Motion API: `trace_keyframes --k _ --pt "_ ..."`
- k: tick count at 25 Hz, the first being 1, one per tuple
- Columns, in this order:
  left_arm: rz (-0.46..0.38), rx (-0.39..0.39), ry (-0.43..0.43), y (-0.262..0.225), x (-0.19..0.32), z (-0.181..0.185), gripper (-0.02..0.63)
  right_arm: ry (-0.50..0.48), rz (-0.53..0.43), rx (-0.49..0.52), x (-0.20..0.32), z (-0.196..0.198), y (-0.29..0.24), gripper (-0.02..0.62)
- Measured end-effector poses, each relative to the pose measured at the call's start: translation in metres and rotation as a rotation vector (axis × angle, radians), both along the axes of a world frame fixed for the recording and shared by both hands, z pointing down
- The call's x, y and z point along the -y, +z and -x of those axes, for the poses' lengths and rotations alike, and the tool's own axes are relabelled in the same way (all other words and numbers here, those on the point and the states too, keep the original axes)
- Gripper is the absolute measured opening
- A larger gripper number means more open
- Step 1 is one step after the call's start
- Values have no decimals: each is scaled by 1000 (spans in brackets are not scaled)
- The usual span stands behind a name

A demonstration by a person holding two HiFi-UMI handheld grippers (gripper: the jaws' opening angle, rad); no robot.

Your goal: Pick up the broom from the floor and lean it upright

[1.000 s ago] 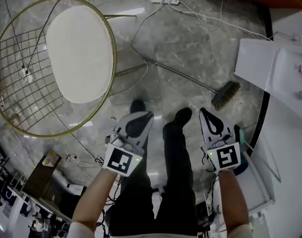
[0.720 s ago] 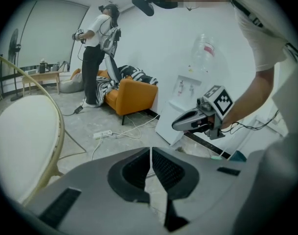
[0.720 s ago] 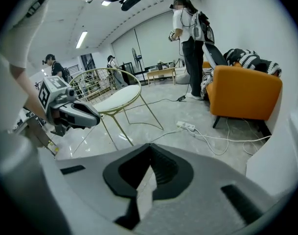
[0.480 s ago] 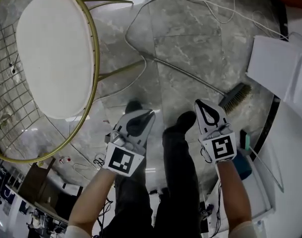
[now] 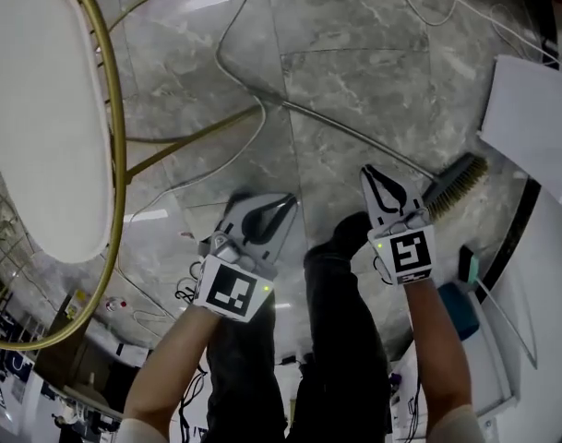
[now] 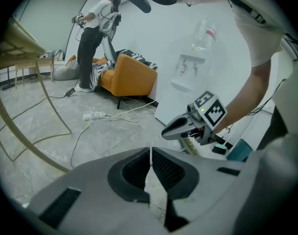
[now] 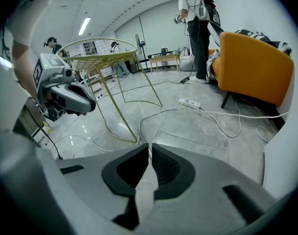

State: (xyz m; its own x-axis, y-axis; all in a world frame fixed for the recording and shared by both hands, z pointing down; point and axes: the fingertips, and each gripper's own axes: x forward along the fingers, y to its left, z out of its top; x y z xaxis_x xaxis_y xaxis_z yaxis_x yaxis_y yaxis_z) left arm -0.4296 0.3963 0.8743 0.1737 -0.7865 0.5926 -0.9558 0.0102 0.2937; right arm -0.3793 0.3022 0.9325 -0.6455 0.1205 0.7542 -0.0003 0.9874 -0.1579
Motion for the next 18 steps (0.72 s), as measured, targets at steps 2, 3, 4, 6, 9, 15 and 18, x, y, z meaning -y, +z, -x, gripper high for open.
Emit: trace_keyframes --k 2,3,4,6,9,15,18 --pt "5 1 13 20 0 -3 15 -19 -18 -19 2 -3 27 23" --pt "10 2 19 30 -1 -5 15 -35 -33 -20 3 -3 40 28" --pt "14 2 23 38 -1 -5 15 -52 -47 -21 4 -4 54 34" --pt "23 2 28 53 0 -5 15 -84 -62 -38 5 -6 79 41" --pt "26 0 38 73 -1 -6 15 -121 -66 -59 4 -3 110 57" --pt "39 -20 71 101 -5 -11 15 -191 -83 -81 -5 13 151 78" --pt "37 -26 78 110 -5 -10 15 -230 -98 -100 -14 26 173 95"
